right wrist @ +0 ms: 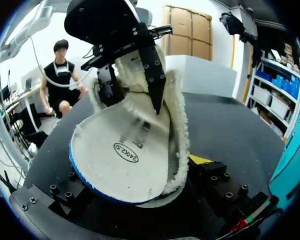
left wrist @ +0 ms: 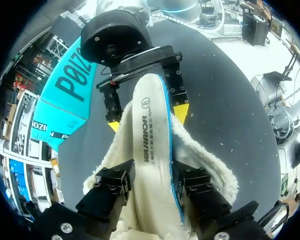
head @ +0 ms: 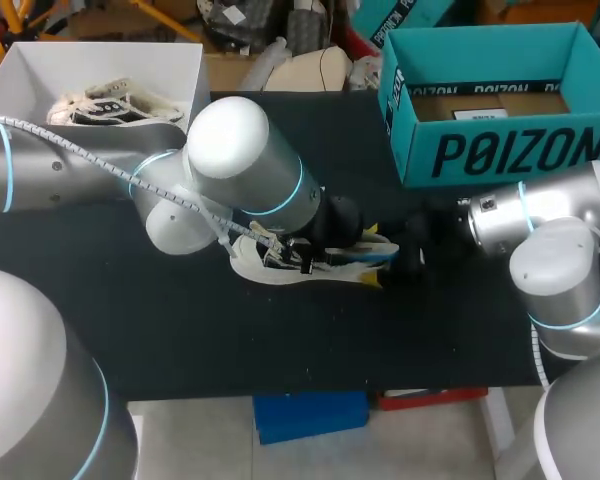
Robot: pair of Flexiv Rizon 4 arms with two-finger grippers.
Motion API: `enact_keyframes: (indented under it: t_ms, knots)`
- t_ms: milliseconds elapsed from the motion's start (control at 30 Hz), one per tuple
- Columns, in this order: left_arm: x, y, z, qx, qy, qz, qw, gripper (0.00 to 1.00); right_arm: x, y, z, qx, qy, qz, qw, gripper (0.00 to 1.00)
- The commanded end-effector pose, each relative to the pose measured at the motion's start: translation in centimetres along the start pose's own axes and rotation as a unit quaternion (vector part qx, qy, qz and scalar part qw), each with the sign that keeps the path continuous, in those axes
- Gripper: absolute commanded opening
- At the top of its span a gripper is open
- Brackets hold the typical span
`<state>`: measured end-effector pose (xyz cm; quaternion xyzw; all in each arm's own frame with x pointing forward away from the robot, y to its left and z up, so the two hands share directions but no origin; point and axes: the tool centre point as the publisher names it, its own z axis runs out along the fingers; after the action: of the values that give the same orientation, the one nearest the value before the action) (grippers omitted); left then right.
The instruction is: Take the shoe out of the shoebox, open the shoe tongue, remove and reinsert the insole, then place the shoe into the shoebox
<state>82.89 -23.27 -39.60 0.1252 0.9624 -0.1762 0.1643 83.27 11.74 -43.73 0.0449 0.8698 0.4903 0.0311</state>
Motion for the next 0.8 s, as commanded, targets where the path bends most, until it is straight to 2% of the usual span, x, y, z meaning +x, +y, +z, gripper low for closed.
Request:
enact_keyframes:
  t_ms: [33,200,300,567,600,633,800]
  knots:
    - [0.4,-0.6,1.4,0.011,-0.016,-0.004,1.0,0.45,0.0,0.1,0.1,0.001,-0.001,0.001,1.0,0.0]
    - [0.0,-1.9,1.9,0.029,-0.022,-0.022,0.999,0.38,0.0,0.1,0.1,0.001,-0.001,0.001,1.0,0.0]
    - [-0.3,-2.8,1.9,0.037,-0.03,-0.031,0.998,0.27,0.0,0.1,0.1,0.001,-0.001,0.001,1.0,0.0]
    - [-0.3,-4.2,1.7,0.049,-0.034,-0.035,0.998,0.17,0.0,0.1,0.1,0.001,-0.001,0.001,1.0,0.0]
    - [-0.3,-4.3,1.6,0.051,-0.035,-0.038,0.997,0.12,0.0,0.1,0.1,0.001,-0.001,0.001,1.0,0.0]
    - [-0.3,-4.3,1.5,0.052,-0.036,-0.039,0.997,0.02,0.0,0.1,0.1,0.001,-0.001,0.001,1.0,0.0]
    - [0.8,-4.2,0.1,0.069,-0.037,-0.05,0.996,0.0,0.0,0.1,0.1,0.001,-0.001,0.001,1.0,0.0]
